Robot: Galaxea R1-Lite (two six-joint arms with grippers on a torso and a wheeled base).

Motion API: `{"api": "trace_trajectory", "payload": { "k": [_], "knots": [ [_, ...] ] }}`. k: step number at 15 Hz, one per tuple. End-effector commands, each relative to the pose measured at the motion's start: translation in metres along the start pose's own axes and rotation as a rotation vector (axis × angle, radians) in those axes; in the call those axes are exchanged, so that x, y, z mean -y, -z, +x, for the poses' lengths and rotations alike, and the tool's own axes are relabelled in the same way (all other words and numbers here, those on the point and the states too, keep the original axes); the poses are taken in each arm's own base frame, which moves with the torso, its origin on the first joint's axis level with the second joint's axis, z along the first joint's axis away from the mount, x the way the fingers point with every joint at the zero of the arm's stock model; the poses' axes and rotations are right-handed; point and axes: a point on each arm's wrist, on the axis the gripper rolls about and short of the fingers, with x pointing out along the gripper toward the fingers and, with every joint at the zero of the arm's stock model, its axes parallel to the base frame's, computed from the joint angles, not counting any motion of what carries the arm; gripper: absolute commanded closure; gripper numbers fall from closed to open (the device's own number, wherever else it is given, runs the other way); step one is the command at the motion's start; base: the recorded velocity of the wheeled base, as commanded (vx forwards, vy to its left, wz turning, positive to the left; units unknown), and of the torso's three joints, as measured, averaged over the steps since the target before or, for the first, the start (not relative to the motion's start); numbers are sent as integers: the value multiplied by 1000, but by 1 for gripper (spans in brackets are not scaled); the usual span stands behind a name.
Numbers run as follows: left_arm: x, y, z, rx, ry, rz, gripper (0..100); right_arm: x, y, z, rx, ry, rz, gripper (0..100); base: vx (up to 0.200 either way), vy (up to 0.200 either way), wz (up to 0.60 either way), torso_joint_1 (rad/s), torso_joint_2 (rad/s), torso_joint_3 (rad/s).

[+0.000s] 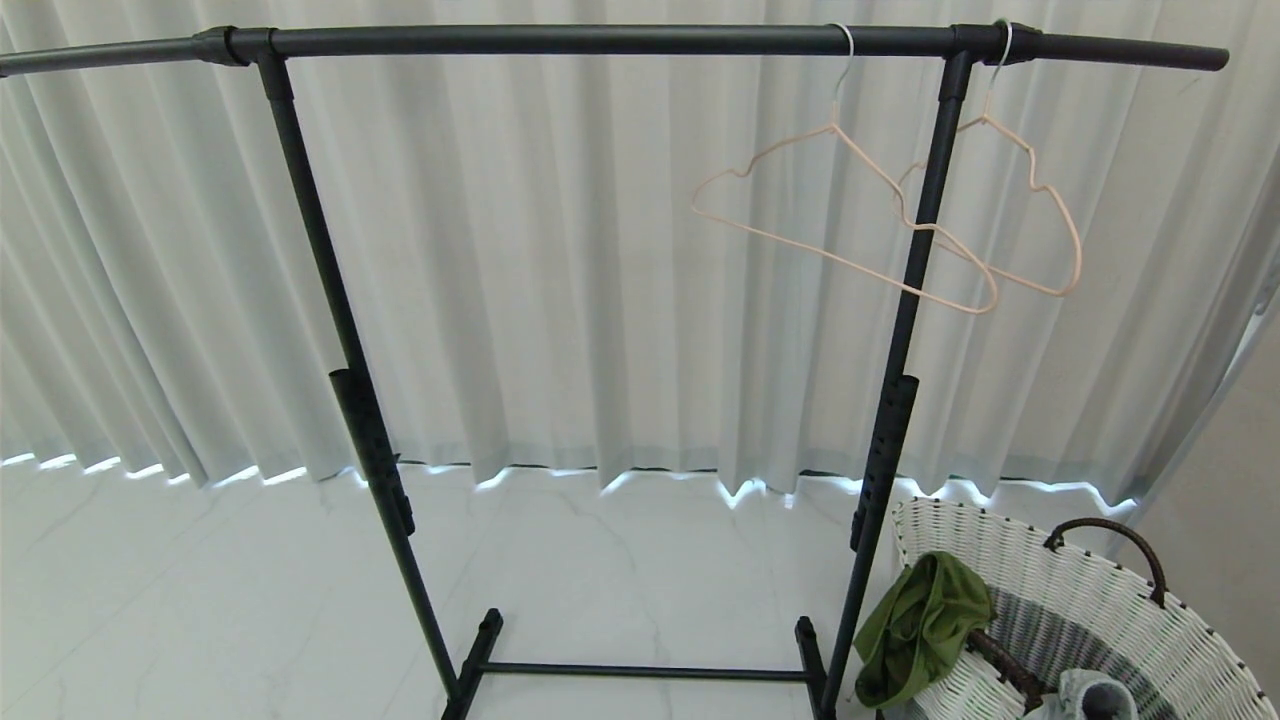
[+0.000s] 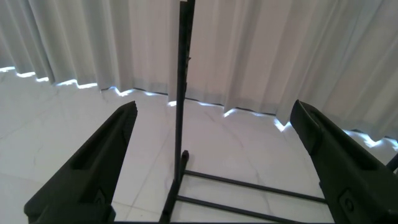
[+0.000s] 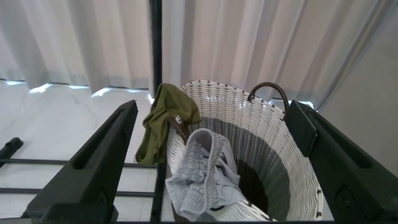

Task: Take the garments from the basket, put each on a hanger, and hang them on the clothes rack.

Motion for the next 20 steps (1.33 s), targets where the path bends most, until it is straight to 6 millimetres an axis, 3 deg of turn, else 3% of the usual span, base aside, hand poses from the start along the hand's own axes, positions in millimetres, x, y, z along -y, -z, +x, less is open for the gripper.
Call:
{"api": "trace_trajectory", "payload": {
  "k": [1,4,6,8,9,10,12,14,17,20],
  "knots": [
    [0,0,0,0,1,0,0,0,0,0,1,0,2,0,0,0,0,0,0,0],
    [0,0,0,0,1,3,0,0,-2,0,13,-2,-6,0,0,0,0,0,0,0],
    [0,0,0,-1,-1,3,0,1,-45,-2,36,-43,16,0,0,0,0,0,0,0],
    [0,0,0,-2,0,3,0,3,-81,24,-92,-88,-23,0,0,0,0,0,0,0],
    [0,0,0,-1,-1,1,0,3,-85,35,-144,-90,-49,0,0,0,0,0,0,0],
    [0,0,0,0,-1,4,0,4,-90,69,-315,-54,-104,0,0,0,0,0,0,0],
    [0,0,0,0,-1,3,0,8,-81,117,-552,0,-230,0,0,0,0,0,0,0],
    [0,0,0,-1,-1,3,0,10,-62,151,-692,-46,-374,0,0,0,0,0,0,0],
    [0,0,0,0,-1,3,0,13,-23,177,-818,-136,-543,0,0,0,0,0,0,0],
    [0,0,0,-1,-1,3,0,13,13,189,-852,-166,-569,0,0,0,0,0,0,0]
  ]
}}
